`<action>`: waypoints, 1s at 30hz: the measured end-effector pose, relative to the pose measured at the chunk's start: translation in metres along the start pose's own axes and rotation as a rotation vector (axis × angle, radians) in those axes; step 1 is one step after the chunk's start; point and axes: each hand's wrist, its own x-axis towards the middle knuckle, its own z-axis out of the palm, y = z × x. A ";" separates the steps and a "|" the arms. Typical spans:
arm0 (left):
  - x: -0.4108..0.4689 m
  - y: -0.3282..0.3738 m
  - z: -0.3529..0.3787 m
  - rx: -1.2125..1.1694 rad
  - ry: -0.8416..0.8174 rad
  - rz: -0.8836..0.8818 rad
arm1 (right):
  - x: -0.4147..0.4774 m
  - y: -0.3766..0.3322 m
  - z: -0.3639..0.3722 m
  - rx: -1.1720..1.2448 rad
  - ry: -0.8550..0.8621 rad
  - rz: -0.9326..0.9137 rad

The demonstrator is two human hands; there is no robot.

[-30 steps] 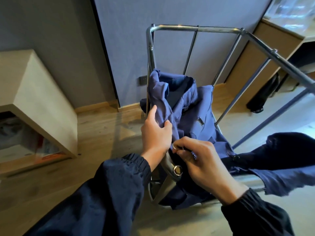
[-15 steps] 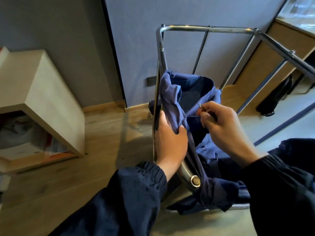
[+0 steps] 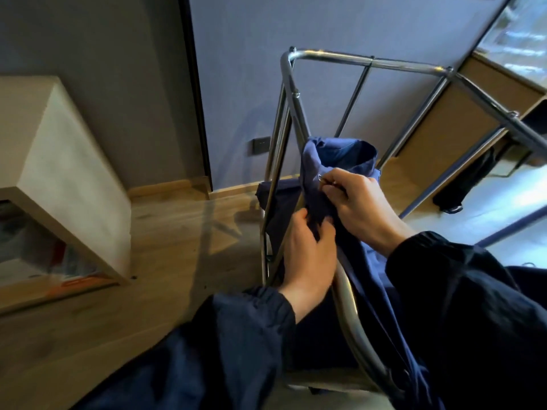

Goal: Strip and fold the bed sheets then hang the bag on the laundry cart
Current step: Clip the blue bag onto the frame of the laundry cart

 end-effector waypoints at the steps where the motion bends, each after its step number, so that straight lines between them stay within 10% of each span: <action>1: 0.013 -0.001 -0.003 -0.006 -0.018 -0.004 | 0.001 0.001 0.001 0.005 0.001 0.003; 12: 0.048 -0.017 0.001 0.243 -0.021 0.248 | 0.067 -0.018 0.008 0.115 0.093 -0.177; 18: 0.080 -0.028 -0.012 0.093 -0.245 0.192 | 0.101 0.021 0.031 0.041 0.028 -0.219; 25: 0.141 -0.039 -0.024 -0.118 -0.146 0.126 | 0.115 0.031 0.035 -0.130 0.012 -0.287; 30: 0.158 -0.047 -0.025 -0.187 -0.284 0.334 | 0.112 0.026 0.032 -0.279 0.009 -0.357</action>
